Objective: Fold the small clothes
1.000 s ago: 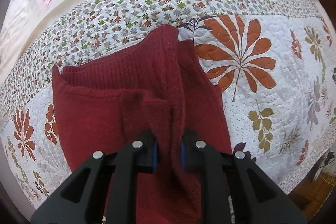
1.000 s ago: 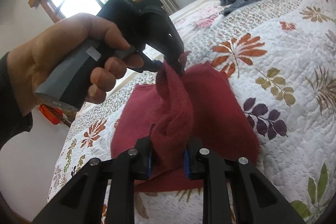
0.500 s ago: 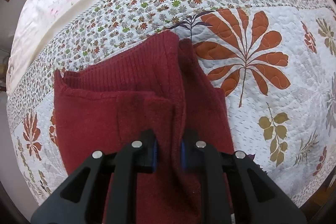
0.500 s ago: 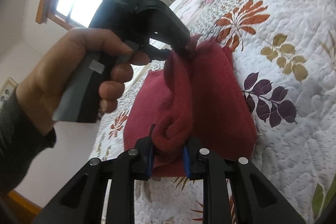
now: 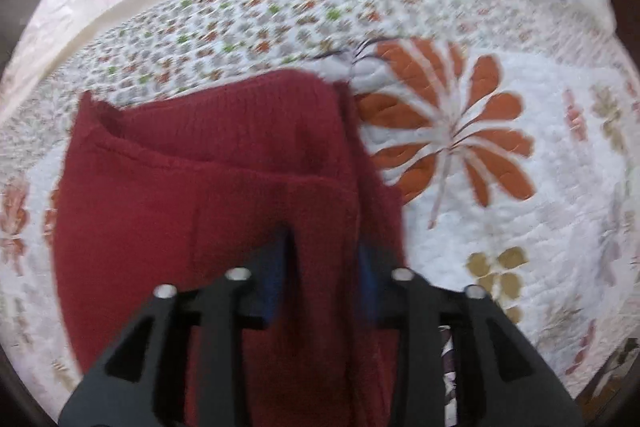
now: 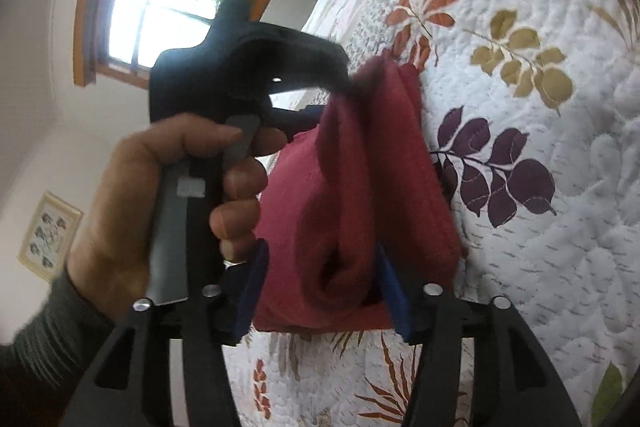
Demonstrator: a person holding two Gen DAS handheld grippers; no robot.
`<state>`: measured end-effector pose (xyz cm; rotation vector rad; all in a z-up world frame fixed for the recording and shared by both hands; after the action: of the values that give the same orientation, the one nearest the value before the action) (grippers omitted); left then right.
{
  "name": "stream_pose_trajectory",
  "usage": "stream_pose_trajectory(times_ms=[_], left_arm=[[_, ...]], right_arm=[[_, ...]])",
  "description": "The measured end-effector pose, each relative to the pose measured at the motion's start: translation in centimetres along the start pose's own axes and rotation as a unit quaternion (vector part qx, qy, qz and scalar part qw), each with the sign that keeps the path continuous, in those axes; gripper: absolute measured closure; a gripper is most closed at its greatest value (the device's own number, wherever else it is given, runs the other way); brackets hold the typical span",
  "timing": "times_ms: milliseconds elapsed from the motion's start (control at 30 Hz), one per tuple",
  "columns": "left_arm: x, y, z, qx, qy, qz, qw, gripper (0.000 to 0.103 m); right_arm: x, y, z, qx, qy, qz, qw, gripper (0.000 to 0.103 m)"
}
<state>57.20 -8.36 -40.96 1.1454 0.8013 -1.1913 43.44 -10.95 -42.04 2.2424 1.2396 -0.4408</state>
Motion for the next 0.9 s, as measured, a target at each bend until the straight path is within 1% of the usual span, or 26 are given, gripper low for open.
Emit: stream_pose_trajectory(times_ms=[33, 67, 100, 133, 200, 233, 300, 400, 433, 467, 500, 533, 600, 667, 767, 800, 833, 867, 900], left_arm=[[-0.4, 0.3, 0.1, -0.004, -0.031, 0.014, 0.9994, 0.054], [-0.9, 0.6, 0.0, -0.011, -0.053, 0.024, 0.9982, 0.049], [-1.4, 0.9, -0.1, -0.018, -0.073, 0.034, 0.9966, 0.040], [-2.4, 1.2, -0.5, -0.025, -0.097, 0.046, 0.9939, 0.037], [-4.2, 1.7, -1.3, -0.028, -0.116, 0.064, 0.9908, 0.031], [-5.4, 1.7, -2.0, -0.027, -0.128, 0.072, 0.9888, 0.030], [-7.2, 1.1, -2.7, -0.022, -0.154, 0.074, 0.9851, 0.029], [-9.4, -1.0, -3.7, -0.008, -0.177, 0.061, 0.9822, 0.029], [-10.2, -2.2, -4.4, -0.005, -0.192, 0.052, 0.9800, 0.029], [-10.8, -3.1, -4.9, -0.006, -0.203, 0.044, 0.9781, 0.029], [-11.5, -4.3, -5.6, -0.011, -0.222, 0.037, 0.9742, 0.029], [-12.2, -5.5, -6.1, -0.015, -0.241, 0.032, 0.9699, 0.029], [-12.7, -7.4, -7.1, -0.020, -0.266, 0.024, 0.9634, 0.029], [-12.9, -9.6, -7.7, -0.026, -0.291, 0.012, 0.9563, 0.029], [-13.0, -11.5, -8.7, -0.038, -0.317, 0.007, 0.9477, 0.030], [-13.0, -12.0, -8.9, -0.046, -0.331, 0.005, 0.9425, 0.030], [-13.0, -12.3, -9.1, -0.053, -0.340, 0.006, 0.9390, 0.030], [-12.9, -12.5, -9.4, -0.060, -0.348, 0.005, 0.9355, 0.030], [-12.9, -12.8, -9.5, -0.065, -0.350, 0.005, 0.9344, 0.030]], right_arm=[[0.1, -0.1, 0.2, 0.003, -0.002, -0.003, 1.000, 0.047], [0.2, -0.1, 0.3, 0.004, -0.003, -0.004, 1.000, 0.047], [0.4, -0.2, 0.4, 0.003, -0.005, -0.005, 1.000, 0.047], [0.5, -0.2, 0.4, 0.004, -0.005, -0.007, 1.000, 0.047], [0.6, -0.2, 0.4, 0.008, -0.002, -0.007, 1.000, 0.047], [0.7, -0.2, 0.5, 0.013, 0.002, -0.008, 1.000, 0.046], [0.8, -0.1, 0.9, 0.023, 0.008, -0.011, 1.000, 0.046], [0.7, 0.2, 1.2, 0.051, 0.036, -0.024, 0.998, 0.043], [0.6, 0.4, 1.3, 0.069, 0.052, -0.034, 0.996, 0.043], [0.7, 0.6, 1.3, 0.078, 0.057, -0.044, 0.994, 0.043], [0.7, 0.9, 1.4, 0.083, 0.062, -0.058, 0.993, 0.042], [0.8, 1.3, 1.2, 0.080, 0.066, -0.076, 0.992, 0.041], [1.7, 2.5, 0.5, 0.066, 0.071, -0.126, 0.987, 0.041], [2.9, 3.7, 0.2, 0.058, 0.064, -0.162, 0.983, 0.041], [5.4, 5.1, -0.5, 0.041, 0.046, -0.223, 0.973, 0.041], [5.9, 5.2, -0.6, 0.040, 0.046, -0.234, 0.970, 0.041], [6.9, 5.5, -0.7, 0.045, 0.040, -0.246, 0.967, 0.041], [7.5, 5.6, -0.8, 0.048, 0.033, -0.254, 0.965, 0.047], [8.0, 5.7, -0.9, 0.040, 0.017, -0.258, 0.965, 0.066]])
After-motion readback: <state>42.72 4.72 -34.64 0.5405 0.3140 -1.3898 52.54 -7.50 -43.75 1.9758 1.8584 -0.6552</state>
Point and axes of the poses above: each gripper's, at about its wrist camera, not at the fingertips, and x roughly the way its jaws point, z to its right, y to its top, the point moved 9 cm from there along x, roughly the way its jaws point, and after that the axes turned 9 degrees about -y, right-handed, at the moved point
